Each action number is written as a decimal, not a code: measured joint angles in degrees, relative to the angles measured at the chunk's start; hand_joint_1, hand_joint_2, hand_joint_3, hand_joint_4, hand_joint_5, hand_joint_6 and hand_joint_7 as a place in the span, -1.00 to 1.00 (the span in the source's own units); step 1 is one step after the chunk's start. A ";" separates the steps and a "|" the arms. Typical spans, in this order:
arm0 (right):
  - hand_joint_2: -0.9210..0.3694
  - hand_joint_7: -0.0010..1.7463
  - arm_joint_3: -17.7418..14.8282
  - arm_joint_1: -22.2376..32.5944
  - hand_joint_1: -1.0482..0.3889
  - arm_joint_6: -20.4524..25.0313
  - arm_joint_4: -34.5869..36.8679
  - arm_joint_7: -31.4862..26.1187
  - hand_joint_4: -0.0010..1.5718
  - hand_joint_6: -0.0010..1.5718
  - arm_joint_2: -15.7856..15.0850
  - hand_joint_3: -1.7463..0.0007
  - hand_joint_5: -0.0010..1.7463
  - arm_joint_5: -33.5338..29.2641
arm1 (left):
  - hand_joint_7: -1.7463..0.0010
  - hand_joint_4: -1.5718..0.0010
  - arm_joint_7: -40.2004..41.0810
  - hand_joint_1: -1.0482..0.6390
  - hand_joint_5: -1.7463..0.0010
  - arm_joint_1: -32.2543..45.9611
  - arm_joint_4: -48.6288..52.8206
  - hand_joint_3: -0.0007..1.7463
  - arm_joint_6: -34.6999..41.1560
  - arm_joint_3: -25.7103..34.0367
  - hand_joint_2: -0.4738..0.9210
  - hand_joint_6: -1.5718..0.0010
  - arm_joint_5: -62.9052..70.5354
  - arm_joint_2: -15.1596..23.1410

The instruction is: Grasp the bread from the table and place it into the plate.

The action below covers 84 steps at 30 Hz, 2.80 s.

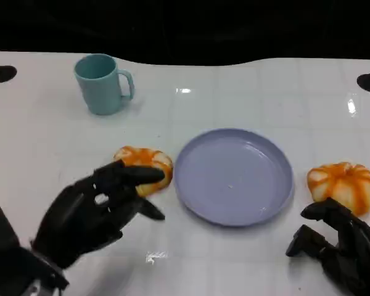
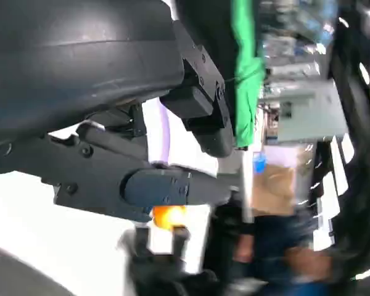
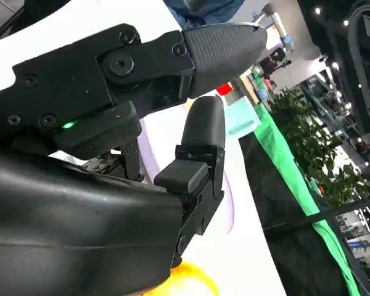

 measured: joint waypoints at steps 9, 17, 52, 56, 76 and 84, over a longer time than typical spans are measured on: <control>-1.00 0.29 -0.02 -0.14 -0.25 -1.14 0.52 0.13 -0.12 -0.20 -0.03 0.75 0.67 -0.14 | 1.00 0.77 8.97 -0.42 0.34 -5.15 -0.20 -0.91 -7.50 -2.64 1.00 0.44 18.48 6.31; -1.00 0.33 0.06 -0.14 -0.29 -1.17 0.42 -0.18 -0.12 -0.20 0.05 0.78 0.70 -0.16 | 1.00 0.92 17.67 -0.48 0.58 -7.95 -2.43 -0.98 -8.71 -6.63 1.00 0.52 36.24 11.53; -1.00 0.34 0.76 1.58 -0.27 -0.40 -2.75 -1.91 -0.10 -0.21 0.26 0.75 0.69 -0.65 | 1.00 0.96 19.07 -0.51 0.94 -35.15 25.35 -1.00 11.98 -31.29 0.90 0.87 63.78 12.10; -1.00 0.34 0.91 1.81 -0.28 -0.37 -3.22 -2.05 -0.11 -0.21 0.25 0.76 0.68 -0.67 | 0.99 0.94 19.28 -0.51 0.93 -36.55 29.54 -1.00 12.33 -32.70 0.89 0.84 63.46 11.31; -1.00 0.30 1.66 2.65 -0.28 1.14 -4.59 -1.82 -0.10 -0.20 -0.01 0.76 0.65 -0.53 | 0.94 0.73 31.95 -0.32 0.86 -48.48 63.08 -0.97 9.76 -37.61 0.99 0.65 60.62 1.44; -1.00 0.32 1.61 2.70 -0.27 1.15 -4.70 -1.75 -0.11 -0.21 0.00 0.77 0.65 -0.45 | 0.16 0.10 48.28 -0.07 -0.87 -47.50 66.58 -0.68 5.95 -36.92 1.00 -0.18 59.79 1.31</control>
